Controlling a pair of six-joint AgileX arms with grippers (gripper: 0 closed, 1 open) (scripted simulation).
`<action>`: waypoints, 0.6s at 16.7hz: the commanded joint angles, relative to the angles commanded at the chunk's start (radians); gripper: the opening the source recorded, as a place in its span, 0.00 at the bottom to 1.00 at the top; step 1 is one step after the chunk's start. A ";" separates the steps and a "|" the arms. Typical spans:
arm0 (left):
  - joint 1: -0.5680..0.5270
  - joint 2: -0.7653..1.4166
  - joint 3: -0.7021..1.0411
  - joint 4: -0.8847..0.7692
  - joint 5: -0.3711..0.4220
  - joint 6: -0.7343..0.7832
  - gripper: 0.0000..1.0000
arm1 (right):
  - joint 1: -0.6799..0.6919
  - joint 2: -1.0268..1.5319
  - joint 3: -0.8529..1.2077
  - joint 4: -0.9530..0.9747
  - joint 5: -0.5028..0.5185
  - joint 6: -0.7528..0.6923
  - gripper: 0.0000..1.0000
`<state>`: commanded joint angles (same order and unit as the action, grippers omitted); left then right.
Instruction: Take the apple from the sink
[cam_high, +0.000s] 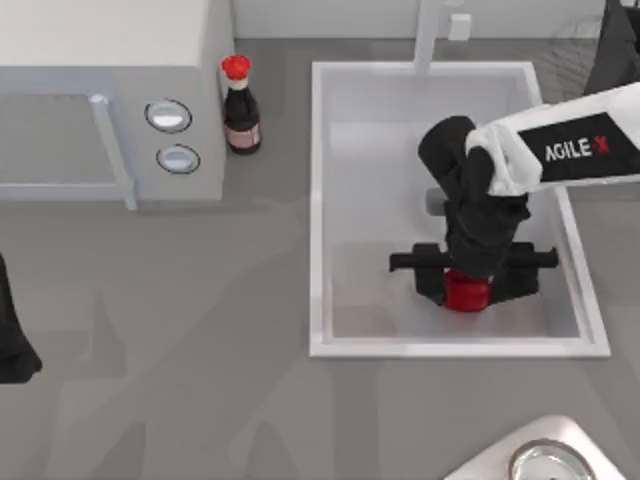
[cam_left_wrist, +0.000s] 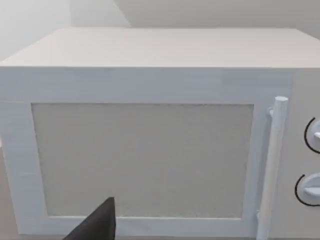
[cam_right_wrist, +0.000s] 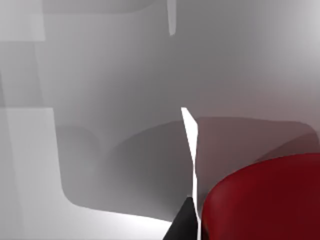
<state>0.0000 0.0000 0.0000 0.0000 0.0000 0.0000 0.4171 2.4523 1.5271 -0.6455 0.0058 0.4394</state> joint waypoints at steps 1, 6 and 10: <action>0.000 0.000 0.000 0.000 0.000 0.000 1.00 | 0.000 0.000 0.000 0.000 0.000 0.000 0.00; 0.000 0.000 0.000 0.000 0.000 0.000 1.00 | -0.002 -0.061 0.050 -0.066 0.019 -0.008 0.00; 0.000 0.000 0.000 0.000 0.000 0.000 1.00 | -0.001 -0.088 0.216 -0.259 0.018 -0.007 0.00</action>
<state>0.0000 0.0000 0.0000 0.0000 0.0000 0.0000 0.4163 2.3639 1.7427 -0.9048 0.0241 0.4326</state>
